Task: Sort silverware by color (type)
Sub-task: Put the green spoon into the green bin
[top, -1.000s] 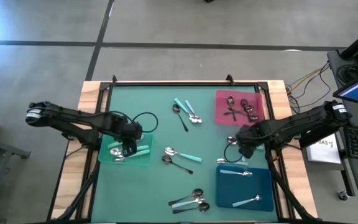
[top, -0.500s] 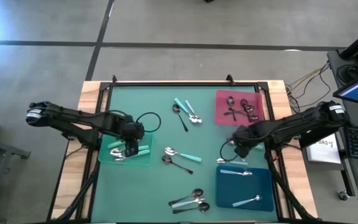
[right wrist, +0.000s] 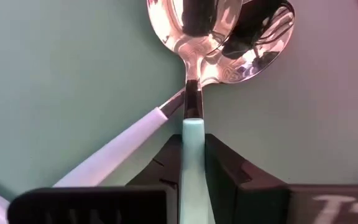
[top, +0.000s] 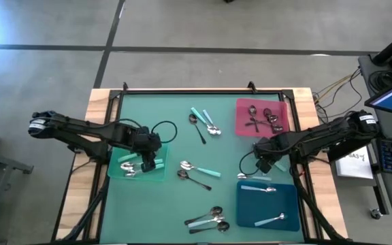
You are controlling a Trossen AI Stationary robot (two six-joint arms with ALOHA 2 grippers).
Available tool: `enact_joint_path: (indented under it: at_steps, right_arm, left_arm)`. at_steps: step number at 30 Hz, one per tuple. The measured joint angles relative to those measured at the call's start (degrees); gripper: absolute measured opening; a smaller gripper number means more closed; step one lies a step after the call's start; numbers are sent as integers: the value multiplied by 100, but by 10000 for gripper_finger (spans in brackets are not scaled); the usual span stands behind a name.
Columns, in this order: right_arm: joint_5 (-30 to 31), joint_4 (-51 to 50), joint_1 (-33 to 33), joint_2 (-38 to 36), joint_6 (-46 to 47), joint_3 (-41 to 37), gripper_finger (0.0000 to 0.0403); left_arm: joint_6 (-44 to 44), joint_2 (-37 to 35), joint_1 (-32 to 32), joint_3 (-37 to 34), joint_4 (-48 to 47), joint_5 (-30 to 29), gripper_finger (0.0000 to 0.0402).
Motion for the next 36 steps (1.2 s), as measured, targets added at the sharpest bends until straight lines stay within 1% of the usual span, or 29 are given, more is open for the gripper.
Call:
enact_joint_path:
  at_steps: [3, 6, 8, 13, 14, 16, 17, 21, 23, 24, 26, 30, 36]
  right_arm:
    - [17, -58, 0, -113, 5, 42, 31]
    - [170, -274, 0, -247, -51, 318, 31]
    - [508, -487, -10, -387, -100, 568, 31]
    - [1360, -204, 2, -598, -394, 1297, 31]
    - [1562, 45, 0, -628, -557, 1441, 31]
    - [1985, 940, 33, -657, -1002, 1642, 31]
    - [2082, 1457, 42, -660, -1293, 1673, 31]
    - [2099, 3969, 104, -522, -2640, 1672, 31]
    - [2101, 4966, 145, -422, -3160, 1679, 31]
    - [2081, 5282, 155, -368, -3360, 1681, 31]
    - [2019, 5672, 167, -233, -3647, 1677, 31]
    - [1759, 5870, 164, -75, -3789, 1670, 31]
    - [1271, 6322, 179, 239, -4082, 1668, 31]
  left_arm:
    - [8, 0, 0, 0, 554, -10, 64]
    - [168, 0, 0, 0, 1297, -36, 55]
    - [274, 0, 0, -8, 1877, -46, 54]
    - [595, 90, -2, -116, 3324, -46, 65]
    - [706, 146, -2, -128, 3496, -48, 68]
    - [945, 303, -2, -133, 3883, -48, 75]
    - [1050, 407, -2, -133, 4091, -49, 79]
    - [1449, 912, -2, -121, 4863, -48, 96]
    - [1609, 1196, -2, -53, 5036, -49, 106]
    - [1685, 1341, -2, 7, 5090, -58, 111]
    - [1797, 1603, -4, 174, 5163, -212, 121]
    - [1842, 2054, -31, 535, 5203, -588, 133]
    - [2012, 2488, -26, 743, 5645, -603, 135]
